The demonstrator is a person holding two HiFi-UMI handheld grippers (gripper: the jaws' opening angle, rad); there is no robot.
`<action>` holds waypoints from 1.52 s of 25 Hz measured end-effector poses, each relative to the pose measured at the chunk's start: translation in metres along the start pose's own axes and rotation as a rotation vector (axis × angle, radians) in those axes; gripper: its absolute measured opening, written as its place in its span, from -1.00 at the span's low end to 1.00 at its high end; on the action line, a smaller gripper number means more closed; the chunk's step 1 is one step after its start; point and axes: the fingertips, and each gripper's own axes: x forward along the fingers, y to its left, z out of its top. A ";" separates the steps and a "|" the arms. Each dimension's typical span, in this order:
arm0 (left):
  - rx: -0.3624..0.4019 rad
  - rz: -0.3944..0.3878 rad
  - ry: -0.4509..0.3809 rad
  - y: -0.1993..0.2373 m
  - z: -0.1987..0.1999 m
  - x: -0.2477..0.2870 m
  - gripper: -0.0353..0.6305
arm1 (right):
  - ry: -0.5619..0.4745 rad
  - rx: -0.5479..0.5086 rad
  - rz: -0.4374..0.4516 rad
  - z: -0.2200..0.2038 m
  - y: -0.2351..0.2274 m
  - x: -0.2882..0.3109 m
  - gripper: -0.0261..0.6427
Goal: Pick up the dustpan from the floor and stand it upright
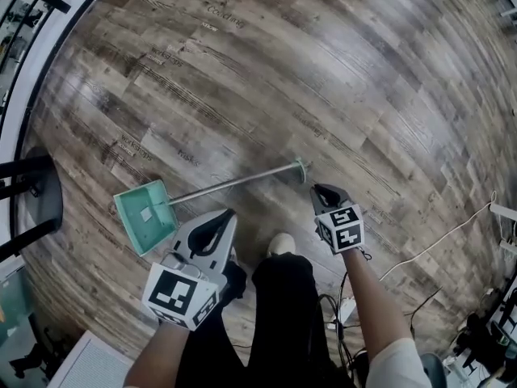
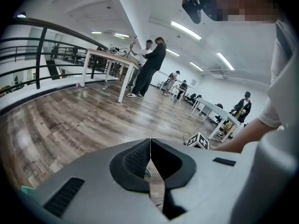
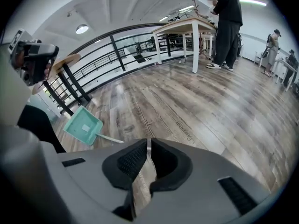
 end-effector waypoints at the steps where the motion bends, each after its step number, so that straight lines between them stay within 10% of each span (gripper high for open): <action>1: 0.004 -0.003 0.000 0.003 -0.006 0.007 -0.82 | 0.008 -0.004 -0.001 -0.008 -0.005 0.012 -0.84; 20: -0.005 -0.043 -0.047 0.055 -0.070 0.084 -0.82 | 0.227 -0.016 -0.057 -0.134 -0.077 0.196 -0.57; 38: -0.039 -0.045 -0.085 0.059 -0.062 0.071 -0.82 | 0.233 0.016 -0.073 -0.133 -0.087 0.217 -0.71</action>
